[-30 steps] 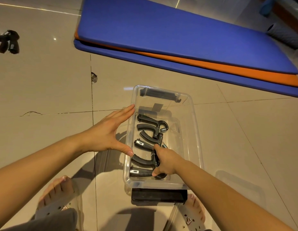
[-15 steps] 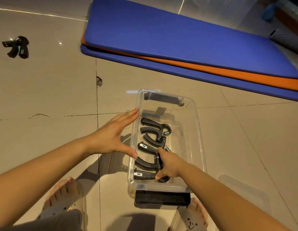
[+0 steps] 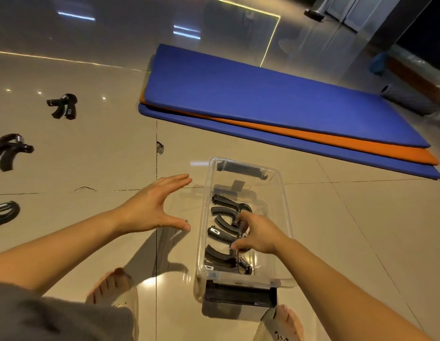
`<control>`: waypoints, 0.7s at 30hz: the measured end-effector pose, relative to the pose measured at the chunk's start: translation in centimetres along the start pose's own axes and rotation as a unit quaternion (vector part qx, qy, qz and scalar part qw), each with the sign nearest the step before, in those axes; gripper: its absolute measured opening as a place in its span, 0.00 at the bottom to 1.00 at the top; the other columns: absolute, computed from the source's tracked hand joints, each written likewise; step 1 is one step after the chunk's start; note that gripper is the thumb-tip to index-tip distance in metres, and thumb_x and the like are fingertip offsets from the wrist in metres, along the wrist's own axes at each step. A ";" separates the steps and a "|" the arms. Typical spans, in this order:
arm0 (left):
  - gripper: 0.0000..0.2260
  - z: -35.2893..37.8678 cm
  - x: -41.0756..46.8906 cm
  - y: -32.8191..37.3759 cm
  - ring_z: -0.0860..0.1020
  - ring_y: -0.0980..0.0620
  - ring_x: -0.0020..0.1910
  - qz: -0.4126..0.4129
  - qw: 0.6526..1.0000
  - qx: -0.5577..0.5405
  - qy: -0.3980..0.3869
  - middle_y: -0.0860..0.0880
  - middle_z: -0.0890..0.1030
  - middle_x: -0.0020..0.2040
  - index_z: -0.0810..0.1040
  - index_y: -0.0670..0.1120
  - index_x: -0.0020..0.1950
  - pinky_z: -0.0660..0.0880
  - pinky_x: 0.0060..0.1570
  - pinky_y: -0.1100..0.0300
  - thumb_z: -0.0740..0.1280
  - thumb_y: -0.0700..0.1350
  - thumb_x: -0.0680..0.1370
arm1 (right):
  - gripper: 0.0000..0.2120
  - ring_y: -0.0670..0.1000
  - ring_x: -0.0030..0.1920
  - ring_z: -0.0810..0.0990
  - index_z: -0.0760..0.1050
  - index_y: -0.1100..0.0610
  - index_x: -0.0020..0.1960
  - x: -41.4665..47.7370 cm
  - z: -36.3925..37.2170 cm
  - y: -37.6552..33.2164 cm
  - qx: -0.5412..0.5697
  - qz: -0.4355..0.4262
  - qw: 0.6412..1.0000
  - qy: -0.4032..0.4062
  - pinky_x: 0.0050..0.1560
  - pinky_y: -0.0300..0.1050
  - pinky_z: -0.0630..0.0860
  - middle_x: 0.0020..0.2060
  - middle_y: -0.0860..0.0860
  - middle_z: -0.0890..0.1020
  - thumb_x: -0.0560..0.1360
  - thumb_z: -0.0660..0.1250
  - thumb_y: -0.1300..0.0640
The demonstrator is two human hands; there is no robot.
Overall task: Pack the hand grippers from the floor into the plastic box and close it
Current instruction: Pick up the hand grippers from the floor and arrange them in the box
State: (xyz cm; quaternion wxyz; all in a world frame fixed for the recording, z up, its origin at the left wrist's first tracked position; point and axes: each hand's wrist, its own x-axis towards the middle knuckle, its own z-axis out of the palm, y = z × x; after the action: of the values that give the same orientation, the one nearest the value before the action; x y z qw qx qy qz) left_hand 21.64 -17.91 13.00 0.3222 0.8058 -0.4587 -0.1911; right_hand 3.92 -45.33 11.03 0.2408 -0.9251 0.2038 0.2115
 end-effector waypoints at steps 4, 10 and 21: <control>0.48 -5.1 -3.6 1.3 0.60 0.62 0.76 -0.045 0.997 0.010 0.060 0.64 0.62 0.77 0.64 0.62 0.77 0.59 0.75 0.55 0.71 0.78 0.60 | 0.39 0.46 0.50 0.80 0.71 0.47 0.69 -1.9 -3.5 -4.5 0.029 -0.036 0.994 0.098 0.52 0.45 0.80 0.53 0.43 0.80 0.64 0.79 0.36; 0.39 -14.3 -11.9 3.4 0.69 0.63 0.64 -0.095 0.986 0.008 0.139 0.66 0.69 0.69 0.71 0.62 0.70 0.69 0.61 0.63 0.73 0.74 0.62 | 0.32 0.44 0.45 0.82 0.72 0.45 0.67 -4.2 -6.5 -15.0 0.089 -0.116 0.981 0.128 0.45 0.42 0.83 0.48 0.42 0.80 0.67 0.77 0.37; 0.16 -27.6 -28.3 6.3 0.78 0.62 0.52 -0.158 0.941 0.076 0.288 0.57 0.80 0.56 0.79 0.54 0.60 0.76 0.51 0.64 0.73 0.56 0.74 | 0.23 0.50 0.51 0.82 0.76 0.56 0.66 -9.8 -7.5 -39.3 0.013 -0.301 0.947 0.111 0.56 0.50 0.81 0.55 0.52 0.83 0.76 0.73 0.46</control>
State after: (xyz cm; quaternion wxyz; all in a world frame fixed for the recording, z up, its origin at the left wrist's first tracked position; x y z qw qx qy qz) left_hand 20.09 13.66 37.56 0.3440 0.9105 -0.2265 0.0364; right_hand 16.80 -15.10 35.92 0.2813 -0.9577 -0.0562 0.0222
